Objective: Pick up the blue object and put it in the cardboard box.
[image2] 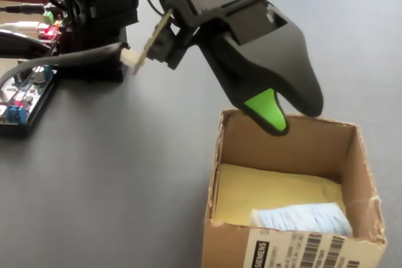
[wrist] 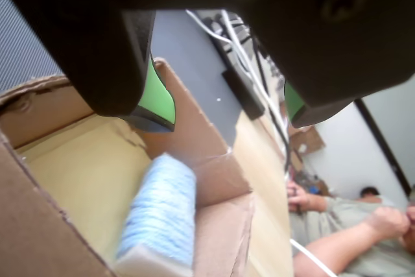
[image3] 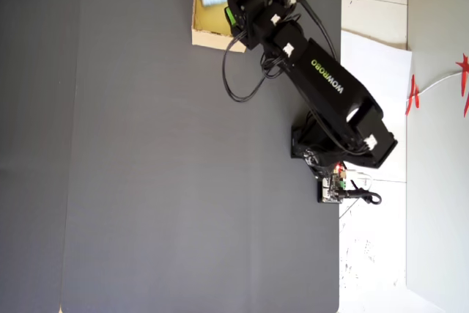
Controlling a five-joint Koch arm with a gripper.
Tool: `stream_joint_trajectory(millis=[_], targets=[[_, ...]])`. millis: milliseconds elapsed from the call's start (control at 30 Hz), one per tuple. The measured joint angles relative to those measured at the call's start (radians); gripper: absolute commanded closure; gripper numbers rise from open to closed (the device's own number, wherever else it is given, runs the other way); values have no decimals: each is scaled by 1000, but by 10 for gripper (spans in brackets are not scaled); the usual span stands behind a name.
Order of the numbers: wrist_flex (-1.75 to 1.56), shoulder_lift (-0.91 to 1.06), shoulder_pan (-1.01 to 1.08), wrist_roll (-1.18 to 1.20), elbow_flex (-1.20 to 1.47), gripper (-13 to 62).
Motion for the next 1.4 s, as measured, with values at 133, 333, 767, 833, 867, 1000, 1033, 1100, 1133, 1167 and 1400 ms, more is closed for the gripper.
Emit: stream_joint_trajectory(millis=[133,333,767,833,867,1000,1033,1100,1133,1167,1400], targets=[[0,57,-55,0,0,157],[2,137,-199,0,41,155],[0,333,-715,11,298,141],[0,350,-749,21,328,141],[-2,367,-773,29,353,141],[-2,430,-853,41,459,142],[-3,443,-861,41,477,142],[-3,476,-870,43,523,142],[-3,489,-871,43,546,142],[-3,506,-873,43,571,143],[-48,538,-877,51,718,147]])
